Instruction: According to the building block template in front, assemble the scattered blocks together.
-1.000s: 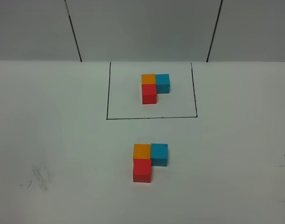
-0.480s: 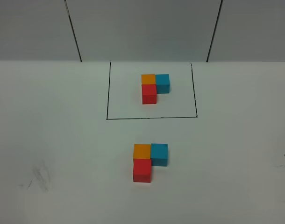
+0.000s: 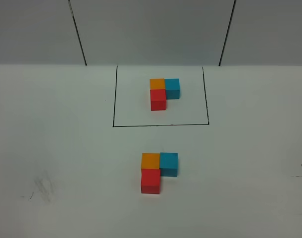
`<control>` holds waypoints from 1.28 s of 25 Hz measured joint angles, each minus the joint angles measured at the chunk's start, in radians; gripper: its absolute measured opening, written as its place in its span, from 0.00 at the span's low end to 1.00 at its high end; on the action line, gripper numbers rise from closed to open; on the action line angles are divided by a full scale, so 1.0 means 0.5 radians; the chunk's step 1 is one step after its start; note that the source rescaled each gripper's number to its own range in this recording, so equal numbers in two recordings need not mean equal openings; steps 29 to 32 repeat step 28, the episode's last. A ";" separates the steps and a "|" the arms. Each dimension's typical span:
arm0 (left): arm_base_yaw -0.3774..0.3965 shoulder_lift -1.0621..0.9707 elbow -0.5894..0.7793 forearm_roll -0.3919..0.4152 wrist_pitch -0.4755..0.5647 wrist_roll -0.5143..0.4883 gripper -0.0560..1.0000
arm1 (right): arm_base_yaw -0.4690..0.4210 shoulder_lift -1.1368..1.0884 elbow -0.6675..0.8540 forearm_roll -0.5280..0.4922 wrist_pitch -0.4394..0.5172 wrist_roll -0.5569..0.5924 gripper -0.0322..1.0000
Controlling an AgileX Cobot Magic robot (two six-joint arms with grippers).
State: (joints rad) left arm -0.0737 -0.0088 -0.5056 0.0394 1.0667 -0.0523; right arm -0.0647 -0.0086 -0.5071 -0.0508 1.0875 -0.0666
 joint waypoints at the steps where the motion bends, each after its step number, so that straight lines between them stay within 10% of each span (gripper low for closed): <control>1: 0.000 0.000 0.000 0.000 0.000 -0.002 0.66 | 0.008 0.000 0.004 -0.009 -0.010 0.019 0.73; 32: 0.000 0.000 0.000 0.000 0.000 -0.002 0.66 | 0.023 0.000 0.006 -0.042 -0.031 0.085 0.73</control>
